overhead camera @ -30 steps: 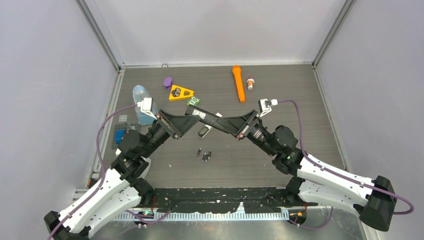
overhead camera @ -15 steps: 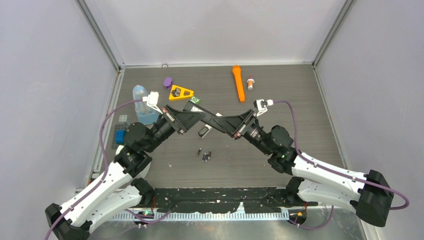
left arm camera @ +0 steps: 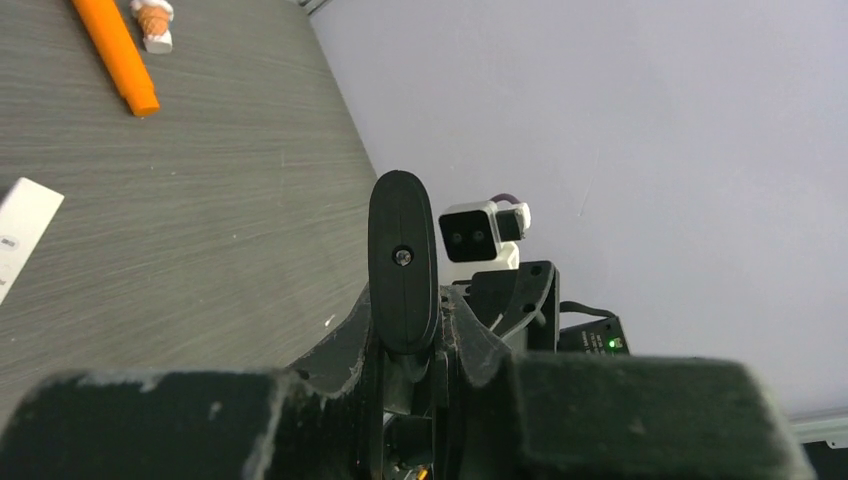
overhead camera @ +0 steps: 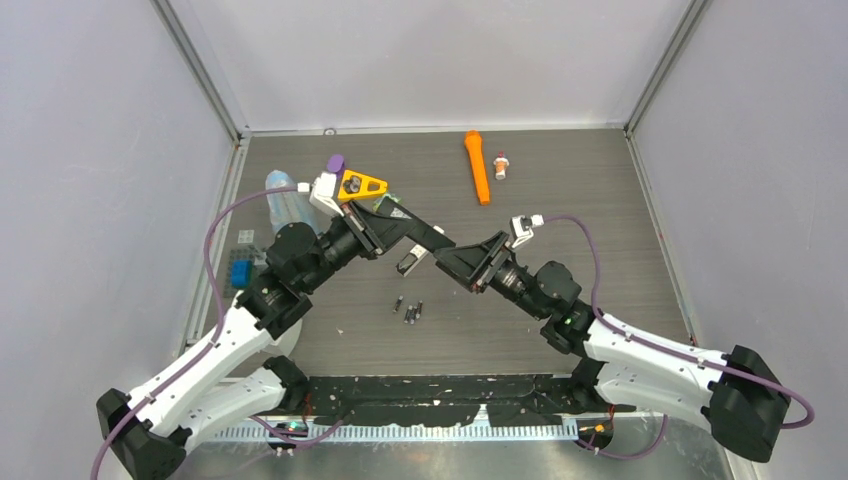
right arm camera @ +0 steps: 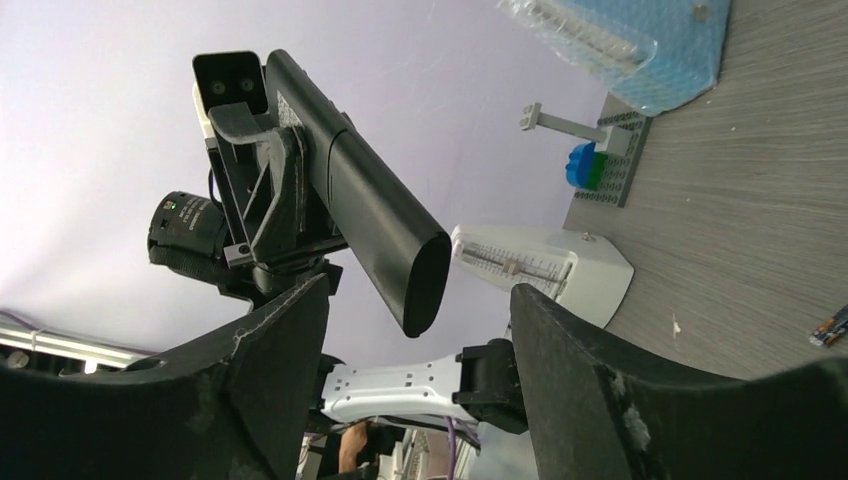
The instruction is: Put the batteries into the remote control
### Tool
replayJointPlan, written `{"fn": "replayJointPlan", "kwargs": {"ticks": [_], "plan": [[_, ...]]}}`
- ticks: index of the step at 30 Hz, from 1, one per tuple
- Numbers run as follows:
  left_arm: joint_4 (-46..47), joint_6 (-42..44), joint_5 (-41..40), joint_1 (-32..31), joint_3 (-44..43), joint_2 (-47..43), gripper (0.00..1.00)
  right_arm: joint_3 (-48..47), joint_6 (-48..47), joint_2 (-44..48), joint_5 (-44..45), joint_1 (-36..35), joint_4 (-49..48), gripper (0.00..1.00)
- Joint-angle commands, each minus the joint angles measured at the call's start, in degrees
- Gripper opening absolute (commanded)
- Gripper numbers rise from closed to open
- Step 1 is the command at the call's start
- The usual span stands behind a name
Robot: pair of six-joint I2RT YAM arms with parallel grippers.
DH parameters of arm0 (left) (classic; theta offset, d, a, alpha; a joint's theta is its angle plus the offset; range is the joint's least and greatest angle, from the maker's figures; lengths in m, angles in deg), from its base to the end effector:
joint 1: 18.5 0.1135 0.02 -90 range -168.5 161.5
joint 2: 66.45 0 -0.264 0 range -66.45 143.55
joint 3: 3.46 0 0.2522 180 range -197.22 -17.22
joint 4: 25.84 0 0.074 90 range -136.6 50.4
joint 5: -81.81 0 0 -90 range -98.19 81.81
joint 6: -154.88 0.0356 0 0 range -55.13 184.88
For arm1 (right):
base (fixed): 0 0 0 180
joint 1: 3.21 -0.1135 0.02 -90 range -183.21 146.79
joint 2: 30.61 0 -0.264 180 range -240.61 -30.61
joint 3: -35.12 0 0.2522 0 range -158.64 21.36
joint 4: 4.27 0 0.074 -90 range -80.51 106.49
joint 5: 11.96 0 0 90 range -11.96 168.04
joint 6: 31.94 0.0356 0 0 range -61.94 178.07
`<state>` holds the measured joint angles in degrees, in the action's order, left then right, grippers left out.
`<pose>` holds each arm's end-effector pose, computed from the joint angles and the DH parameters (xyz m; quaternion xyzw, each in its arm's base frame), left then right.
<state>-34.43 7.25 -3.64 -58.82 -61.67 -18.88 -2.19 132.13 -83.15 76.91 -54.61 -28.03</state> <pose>0.1500 -0.1310 0.3588 -0.0762 0.6902 -0.5606 0.4512 0.1312 0.1655 0.2731 0.1209 0.6413 0.6765 0.3414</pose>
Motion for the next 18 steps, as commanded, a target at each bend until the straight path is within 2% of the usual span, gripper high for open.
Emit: {"fn": "replayJointPlan", "kwargs": {"ticks": [1,5,9,14,18], "plan": [[0.0,-1.1,1.5,0.4,-3.0,0.6,0.0,0.4,-1.0,1.0,-1.8,2.9,-4.0,0.74],[-2.0,-3.2,2.3,0.4,-2.7,0.2,0.0,-1.1,-2.7,-0.2,-3.5,4.3,-4.8,0.89],[-2.3,-6.0,3.9,0.5,-2.1,-0.1,0.0,-3.5,-2.0,-3.1,-4.6,4.6,-6.0,0.93],[0.2,-9.3,5.5,1.2,-1.0,0.1,0.0,-4.8,0.5,-8.3,-8.4,4.6,-9.1,0.87],[5.0,-12.8,9.1,3.3,0.0,1.3,0.0,-2.8,3.2,-10.6,-8.7,4.6,-12.2,0.75]]}}
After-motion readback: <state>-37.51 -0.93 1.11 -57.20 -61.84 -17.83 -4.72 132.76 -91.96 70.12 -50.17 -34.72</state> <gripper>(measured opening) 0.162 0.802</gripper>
